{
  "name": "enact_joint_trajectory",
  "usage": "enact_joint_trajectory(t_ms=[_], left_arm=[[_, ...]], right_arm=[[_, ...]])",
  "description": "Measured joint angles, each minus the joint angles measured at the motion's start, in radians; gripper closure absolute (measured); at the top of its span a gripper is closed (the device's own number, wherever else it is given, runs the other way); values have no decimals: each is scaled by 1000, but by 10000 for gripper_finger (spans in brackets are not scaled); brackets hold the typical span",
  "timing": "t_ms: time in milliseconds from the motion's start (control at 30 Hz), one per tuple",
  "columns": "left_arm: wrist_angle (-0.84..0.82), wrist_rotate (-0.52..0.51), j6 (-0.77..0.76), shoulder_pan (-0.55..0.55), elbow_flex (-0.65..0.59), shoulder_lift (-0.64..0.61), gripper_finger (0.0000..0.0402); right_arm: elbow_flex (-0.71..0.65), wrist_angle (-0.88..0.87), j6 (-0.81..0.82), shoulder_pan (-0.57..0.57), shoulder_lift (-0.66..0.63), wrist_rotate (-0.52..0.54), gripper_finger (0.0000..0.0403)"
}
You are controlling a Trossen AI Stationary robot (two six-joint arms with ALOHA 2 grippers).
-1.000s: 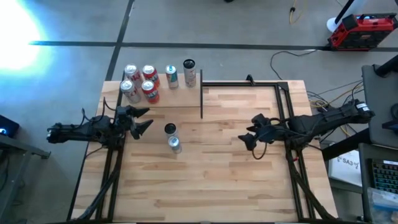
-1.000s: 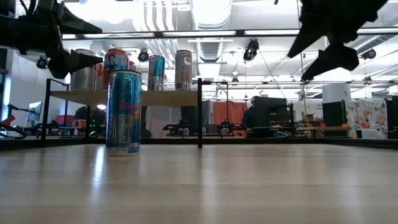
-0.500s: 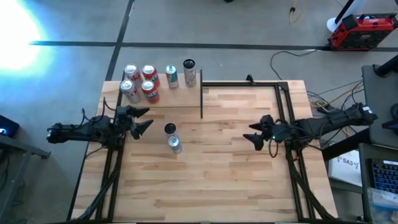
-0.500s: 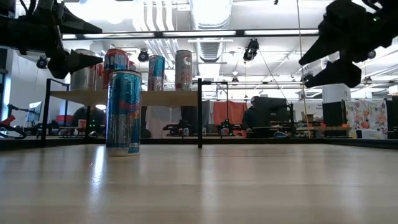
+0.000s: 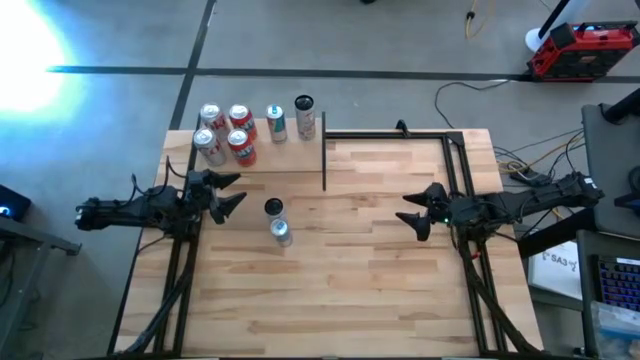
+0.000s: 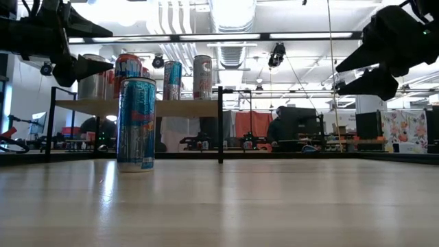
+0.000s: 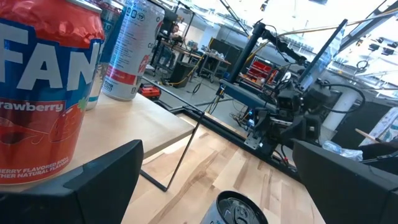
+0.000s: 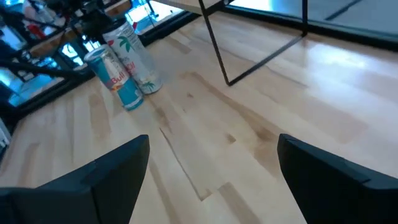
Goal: Place canned beverage on shelf
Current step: Put the bottom blue soda can on the shelf
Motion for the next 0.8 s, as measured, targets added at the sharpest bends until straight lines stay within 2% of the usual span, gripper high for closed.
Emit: enact_joint_trajectory(t_ms=[267,367,800], left_arm=[[0,0,0,0,0,0,3],[0,0,0,0,0,0,3],[0,0,0,0,0,0,3]], right_arm=[[-80,11,-136,0,-142,26,67],[-104,11,-139,0,-172,26,67],[-120,11,-132,0,-126,24,67]])
